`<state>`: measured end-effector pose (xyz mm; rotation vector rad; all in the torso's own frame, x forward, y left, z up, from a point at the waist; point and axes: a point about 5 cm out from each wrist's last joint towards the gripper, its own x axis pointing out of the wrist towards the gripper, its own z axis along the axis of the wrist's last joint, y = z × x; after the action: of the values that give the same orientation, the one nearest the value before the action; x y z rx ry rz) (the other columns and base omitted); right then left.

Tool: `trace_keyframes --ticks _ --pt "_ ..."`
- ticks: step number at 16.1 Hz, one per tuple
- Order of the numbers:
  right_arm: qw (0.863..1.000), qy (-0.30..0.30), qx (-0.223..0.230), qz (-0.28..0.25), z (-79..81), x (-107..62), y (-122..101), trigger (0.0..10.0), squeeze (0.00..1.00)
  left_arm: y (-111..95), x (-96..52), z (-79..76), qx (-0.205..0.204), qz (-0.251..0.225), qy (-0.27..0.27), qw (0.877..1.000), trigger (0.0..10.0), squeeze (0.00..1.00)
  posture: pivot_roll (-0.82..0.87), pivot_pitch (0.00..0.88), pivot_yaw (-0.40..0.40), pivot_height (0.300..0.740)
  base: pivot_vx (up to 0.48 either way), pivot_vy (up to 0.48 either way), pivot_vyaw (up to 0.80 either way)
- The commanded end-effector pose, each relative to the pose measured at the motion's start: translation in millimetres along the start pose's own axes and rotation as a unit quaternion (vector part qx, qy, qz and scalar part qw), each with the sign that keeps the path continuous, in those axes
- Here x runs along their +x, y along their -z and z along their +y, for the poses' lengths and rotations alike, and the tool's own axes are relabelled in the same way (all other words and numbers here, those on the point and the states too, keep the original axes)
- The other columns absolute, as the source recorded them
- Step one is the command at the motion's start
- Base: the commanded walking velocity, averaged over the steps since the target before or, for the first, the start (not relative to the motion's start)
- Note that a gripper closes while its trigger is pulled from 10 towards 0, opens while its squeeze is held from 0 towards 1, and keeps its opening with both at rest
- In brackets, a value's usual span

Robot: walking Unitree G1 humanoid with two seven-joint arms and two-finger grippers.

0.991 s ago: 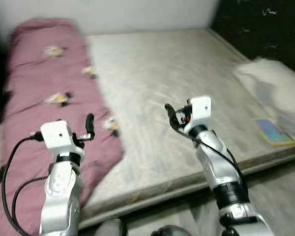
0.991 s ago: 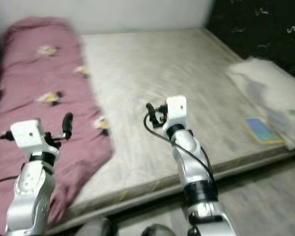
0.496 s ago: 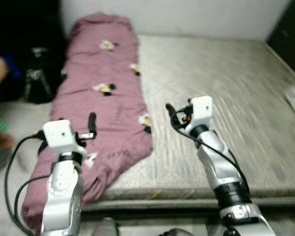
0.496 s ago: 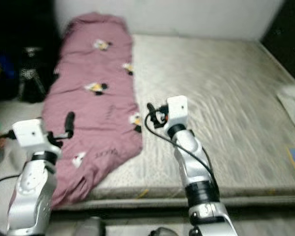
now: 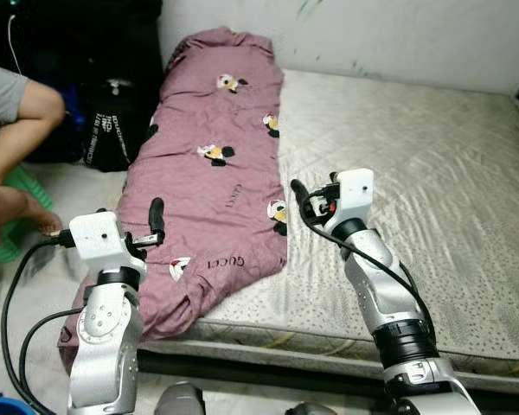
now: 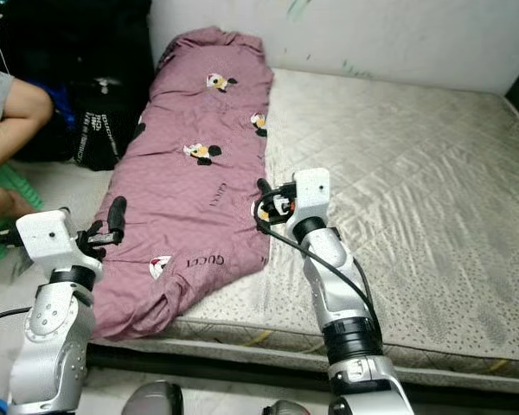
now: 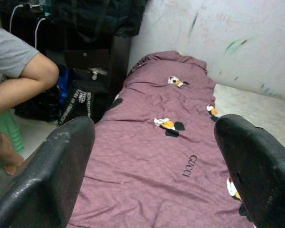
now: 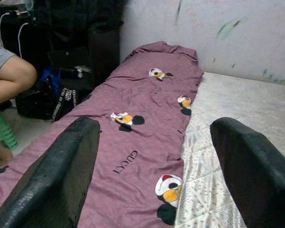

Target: Clean up the room

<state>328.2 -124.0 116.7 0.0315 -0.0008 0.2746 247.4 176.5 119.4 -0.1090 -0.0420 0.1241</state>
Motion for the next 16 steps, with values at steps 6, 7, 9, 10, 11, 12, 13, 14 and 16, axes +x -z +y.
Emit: trace_keyframes --ticks 6,7,9,10,11,12,13,14,16 --pt "1.000 0.005 0.004 -0.003 -0.3 0.5 -1.7 10.0 0.00 0.8 0.2 -0.9 -0.002 0.005 0.008 1.000 10.0 0.00 0.02 0.000 -0.077 0.740 0.000 0.480 0.00" --pt "1.000 0.006 0.005 -0.002 -0.7 0.4 -1.2 10.0 0.00 1.1 0.0 -0.8 -0.002 0.007 0.007 1.000 10.0 0.00 0.02 0.000 -0.077 0.740 0.000 0.480 0.00" --pt "1.000 0.008 0.004 0.000 -1.0 0.4 -0.7 10.0 0.00 0.5 -1.1 -0.4 0.002 0.004 0.007 1.000 10.0 0.00 0.02 0.000 -0.078 0.740 0.000 0.420 0.00" --pt "1.000 0.010 0.005 0.002 -1.1 0.9 -0.5 10.0 0.00 0.5 -1.4 -0.3 0.003 0.005 0.007 1.000 10.0 0.00 0.02 0.000 -0.078 0.740 0.000 0.000 0.00" --pt "1.000 0.012 0.006 0.003 -1.4 1.5 -0.3 10.0 0.00 0.8 -1.3 -0.2 0.003 0.005 0.006 1.000 10.0 0.00 0.03 0.000 -0.080 0.740 0.000 0.000 0.00" --pt "1.000 0.012 0.006 0.004 -1.4 1.8 -0.3 10.0 0.00 1.1 -1.6 0.5 0.005 0.005 0.004 1.000 10.0 0.00 0.03 0.000 -0.080 0.740 0.000 0.000 -0.54" --pt "1.000 0.012 0.006 0.004 -1.4 1.9 -0.3 10.0 0.00 1.1 -2.0 1.1 0.007 0.005 0.001 1.000 10.0 0.00 0.03 0.000 -0.080 0.740 0.000 0.000 -0.80" --pt "1.000 0.012 0.006 0.004 -1.5 2.0 -0.4 10.0 0.00 1.5 -2.7 2.1 0.008 0.005 -0.003 1.000 10.0 0.00 0.03 0.000 -0.080 0.740 0.000 0.000 -0.80" --pt "1.000 0.013 0.007 0.004 -1.8 1.8 0.1 10.0 0.00 4.2 -5.7 3.5 0.003 0.011 -0.005 1.000 10.0 0.00 0.02 0.000 -0.076 0.740 0.000 0.000 -0.40"
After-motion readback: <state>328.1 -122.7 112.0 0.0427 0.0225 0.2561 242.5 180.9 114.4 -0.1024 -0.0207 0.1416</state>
